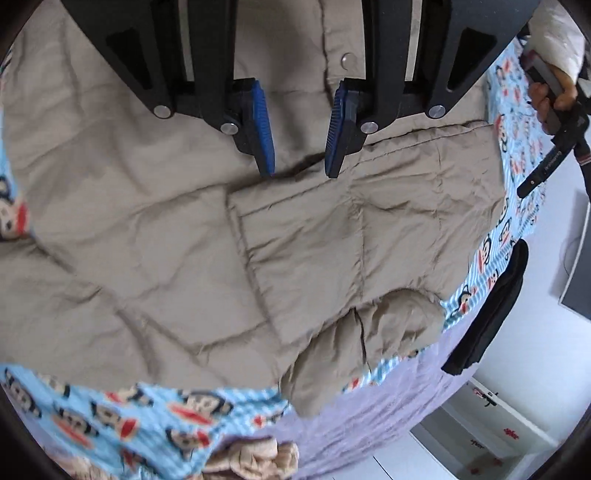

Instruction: Fold large clothes

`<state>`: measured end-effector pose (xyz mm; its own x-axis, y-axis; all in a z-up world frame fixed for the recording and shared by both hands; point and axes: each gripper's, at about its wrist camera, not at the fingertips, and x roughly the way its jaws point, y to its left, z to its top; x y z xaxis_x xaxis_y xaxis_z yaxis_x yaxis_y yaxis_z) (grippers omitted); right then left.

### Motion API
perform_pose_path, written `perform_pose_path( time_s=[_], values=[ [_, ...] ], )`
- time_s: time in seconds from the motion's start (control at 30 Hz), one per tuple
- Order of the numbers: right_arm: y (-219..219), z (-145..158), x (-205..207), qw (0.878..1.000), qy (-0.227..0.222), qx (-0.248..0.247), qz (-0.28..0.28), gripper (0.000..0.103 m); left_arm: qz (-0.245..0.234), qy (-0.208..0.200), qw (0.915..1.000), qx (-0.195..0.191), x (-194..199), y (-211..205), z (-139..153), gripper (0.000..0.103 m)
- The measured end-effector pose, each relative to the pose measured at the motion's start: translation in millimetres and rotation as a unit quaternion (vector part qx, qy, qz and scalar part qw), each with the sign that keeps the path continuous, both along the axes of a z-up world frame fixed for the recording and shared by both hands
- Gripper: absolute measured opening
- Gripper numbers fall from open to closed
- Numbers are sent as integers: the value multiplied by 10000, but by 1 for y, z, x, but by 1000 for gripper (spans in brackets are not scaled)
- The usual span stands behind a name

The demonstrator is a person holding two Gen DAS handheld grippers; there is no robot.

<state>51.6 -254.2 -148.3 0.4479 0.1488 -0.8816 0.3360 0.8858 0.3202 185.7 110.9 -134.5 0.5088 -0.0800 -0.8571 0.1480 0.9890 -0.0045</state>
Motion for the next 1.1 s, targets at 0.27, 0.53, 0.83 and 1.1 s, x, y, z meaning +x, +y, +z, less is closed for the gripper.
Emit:
perform_pose_path(
  time_s=[0.27, 0.53, 0.83, 1.1],
  values=[
    [39, -6, 80, 9902, -223, -252, 1354, 29, 260, 421, 9987, 110, 0, -23, -63, 71],
    [16, -64, 75, 9903, -34, -246, 1368, 14, 446, 493, 9978, -71, 3, -16, -77, 87],
    [-36, -43, 35, 9968, 392, -374, 583, 23, 131, 399, 9978, 511, -7, -32, -34, 87],
    [-66, -29, -16, 9971, 421, 612, -191, 51, -318, 332, 9978, 469, -41, -76, 7, 87]
  ],
)
